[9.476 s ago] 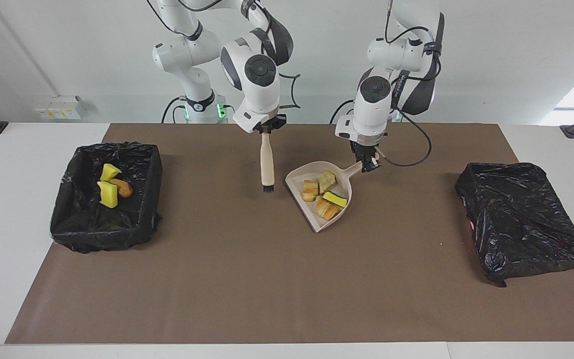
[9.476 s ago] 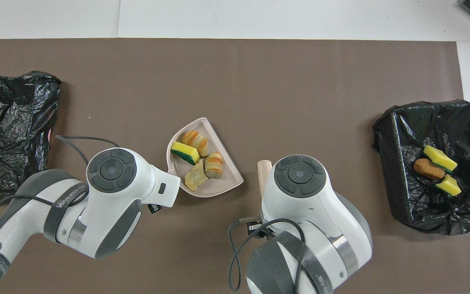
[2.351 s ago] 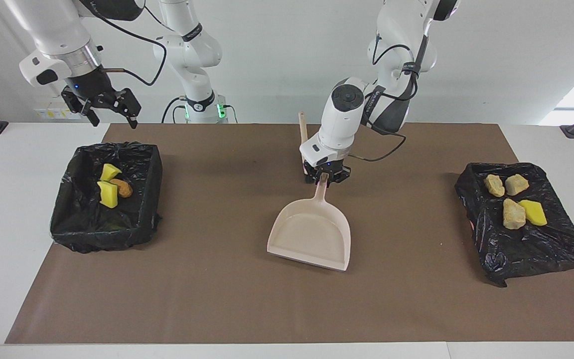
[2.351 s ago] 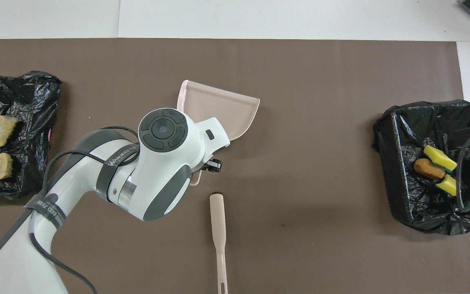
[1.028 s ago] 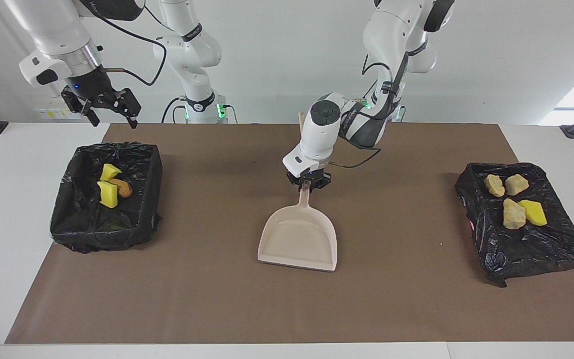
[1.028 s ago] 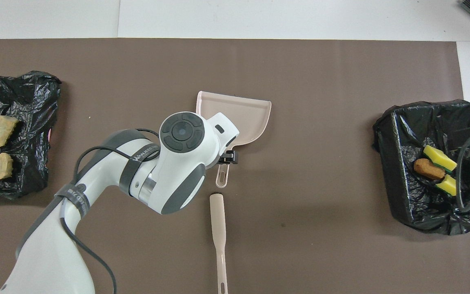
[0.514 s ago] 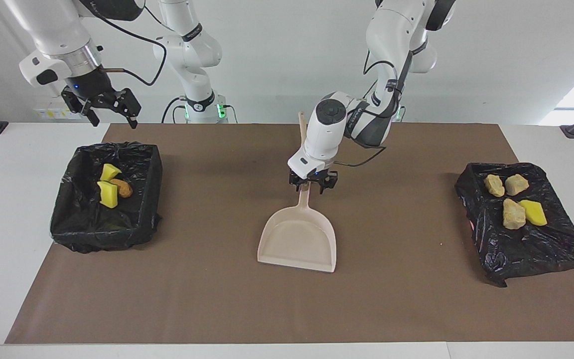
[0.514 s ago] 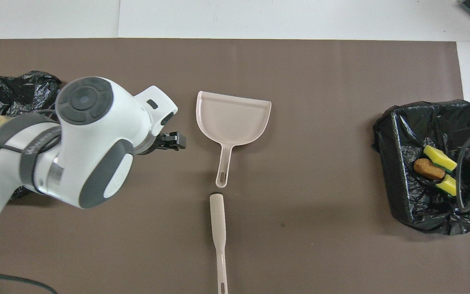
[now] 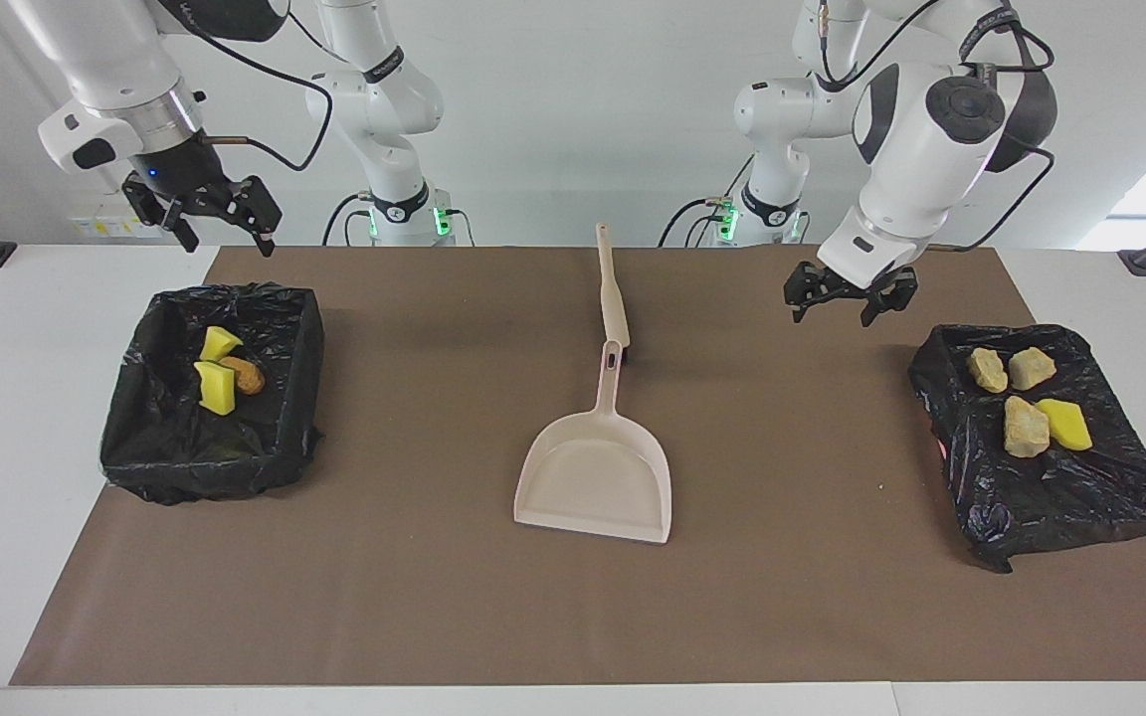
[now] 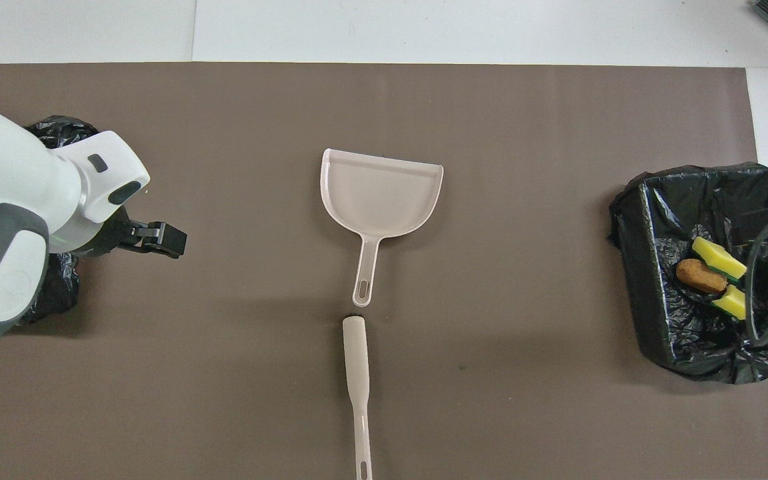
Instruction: Sweep and dump trash in bin
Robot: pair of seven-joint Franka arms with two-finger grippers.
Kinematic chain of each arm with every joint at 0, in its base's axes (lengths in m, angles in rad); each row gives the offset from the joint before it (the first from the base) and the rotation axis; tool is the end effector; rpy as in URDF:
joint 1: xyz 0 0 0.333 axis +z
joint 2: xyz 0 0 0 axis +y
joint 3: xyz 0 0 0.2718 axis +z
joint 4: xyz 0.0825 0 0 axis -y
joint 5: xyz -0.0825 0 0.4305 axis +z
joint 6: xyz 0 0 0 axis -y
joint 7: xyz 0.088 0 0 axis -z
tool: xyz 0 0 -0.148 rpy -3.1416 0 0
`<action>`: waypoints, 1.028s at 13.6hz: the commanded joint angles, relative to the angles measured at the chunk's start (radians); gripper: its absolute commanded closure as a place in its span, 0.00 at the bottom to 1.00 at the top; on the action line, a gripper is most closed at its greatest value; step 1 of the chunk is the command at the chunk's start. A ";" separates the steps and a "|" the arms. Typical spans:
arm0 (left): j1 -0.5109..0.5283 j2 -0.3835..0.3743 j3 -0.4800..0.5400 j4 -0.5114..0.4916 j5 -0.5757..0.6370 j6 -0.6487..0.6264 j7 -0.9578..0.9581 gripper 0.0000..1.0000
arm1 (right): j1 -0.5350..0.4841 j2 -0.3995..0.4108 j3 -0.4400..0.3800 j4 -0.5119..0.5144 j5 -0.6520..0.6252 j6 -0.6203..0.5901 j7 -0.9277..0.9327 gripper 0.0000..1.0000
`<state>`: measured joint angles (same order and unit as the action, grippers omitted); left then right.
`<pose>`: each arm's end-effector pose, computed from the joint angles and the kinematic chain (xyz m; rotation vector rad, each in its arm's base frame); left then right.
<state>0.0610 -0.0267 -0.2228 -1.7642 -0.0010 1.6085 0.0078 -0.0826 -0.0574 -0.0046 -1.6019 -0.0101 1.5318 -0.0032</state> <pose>0.5740 -0.0945 0.4584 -3.1091 0.2634 0.2014 0.5787 -0.0522 0.5538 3.1295 -0.1320 -0.0206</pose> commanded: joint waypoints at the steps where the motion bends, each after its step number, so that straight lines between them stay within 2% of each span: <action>1: 0.062 -0.041 -0.003 0.061 -0.005 -0.090 0.046 0.00 | -0.005 -0.019 0.002 -0.020 0.022 0.004 0.006 0.00; 4: 0.086 -0.097 0.035 0.078 -0.007 -0.131 0.080 0.00 | -0.005 -0.019 0.002 -0.020 0.022 0.004 0.006 0.00; 12: 0.083 -0.127 0.077 0.049 -0.016 -0.139 0.109 0.00 | -0.005 -0.019 0.002 -0.020 0.022 0.004 0.008 0.00; 14: 0.045 -0.133 0.129 0.040 -0.016 -0.139 0.118 0.00 | -0.005 -0.019 0.002 -0.020 0.022 0.004 0.006 0.00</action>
<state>0.1354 -0.1303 -0.1394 -1.6952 -0.0016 1.4765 0.1036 -0.0826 -0.0574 -0.0046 -1.6019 -0.0101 1.5319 -0.0032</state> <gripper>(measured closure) 0.000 0.000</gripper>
